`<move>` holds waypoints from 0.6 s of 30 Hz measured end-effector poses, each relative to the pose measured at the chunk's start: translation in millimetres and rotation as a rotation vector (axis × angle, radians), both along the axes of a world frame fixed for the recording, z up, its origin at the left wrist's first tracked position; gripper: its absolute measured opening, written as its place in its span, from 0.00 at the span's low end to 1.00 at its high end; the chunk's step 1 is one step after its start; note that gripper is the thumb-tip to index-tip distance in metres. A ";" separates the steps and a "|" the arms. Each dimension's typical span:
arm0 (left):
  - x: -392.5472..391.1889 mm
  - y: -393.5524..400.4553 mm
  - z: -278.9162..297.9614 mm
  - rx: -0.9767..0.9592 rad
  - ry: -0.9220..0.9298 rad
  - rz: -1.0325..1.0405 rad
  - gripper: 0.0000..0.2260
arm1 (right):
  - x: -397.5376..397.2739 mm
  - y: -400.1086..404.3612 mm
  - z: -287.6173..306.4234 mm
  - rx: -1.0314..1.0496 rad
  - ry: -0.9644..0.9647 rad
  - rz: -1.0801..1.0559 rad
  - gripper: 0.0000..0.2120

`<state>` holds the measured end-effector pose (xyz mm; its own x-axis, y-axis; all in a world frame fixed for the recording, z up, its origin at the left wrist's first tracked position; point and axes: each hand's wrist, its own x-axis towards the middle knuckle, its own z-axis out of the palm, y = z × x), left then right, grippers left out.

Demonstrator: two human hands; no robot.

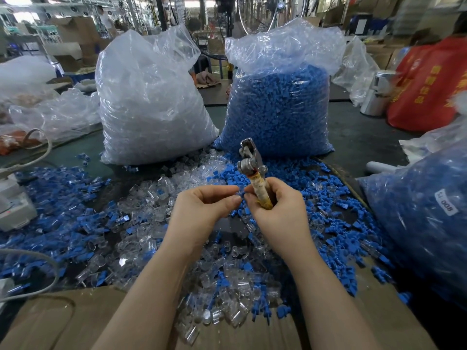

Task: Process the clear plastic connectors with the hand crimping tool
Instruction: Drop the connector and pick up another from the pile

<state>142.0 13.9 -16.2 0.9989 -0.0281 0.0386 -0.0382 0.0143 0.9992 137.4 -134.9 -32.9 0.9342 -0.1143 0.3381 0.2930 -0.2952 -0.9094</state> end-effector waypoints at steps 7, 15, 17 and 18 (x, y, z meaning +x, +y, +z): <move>-1.6 -2.4 0.2 0.000 -0.041 0.049 0.09 | -1.3 0.2 0.1 0.002 -0.018 0.050 0.04; -2.5 -6.1 0.0 0.025 -0.109 0.082 0.09 | 0.2 0.5 -0.7 0.013 -0.007 0.036 0.08; -2.2 -6.2 -1.0 0.031 -0.115 0.091 0.09 | 0.4 0.6 -1.0 0.013 -0.010 0.034 0.06; -2.1 -6.1 -1.4 0.034 -0.115 0.097 0.09 | 0.4 0.7 -1.2 0.014 -0.011 0.034 0.06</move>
<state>139.9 7.8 -17.6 0.9860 0.0653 0.1535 -0.1519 -0.0287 0.9880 137.8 -134.3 -34.1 0.9338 -0.0871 0.3470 0.3129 -0.2716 -0.9101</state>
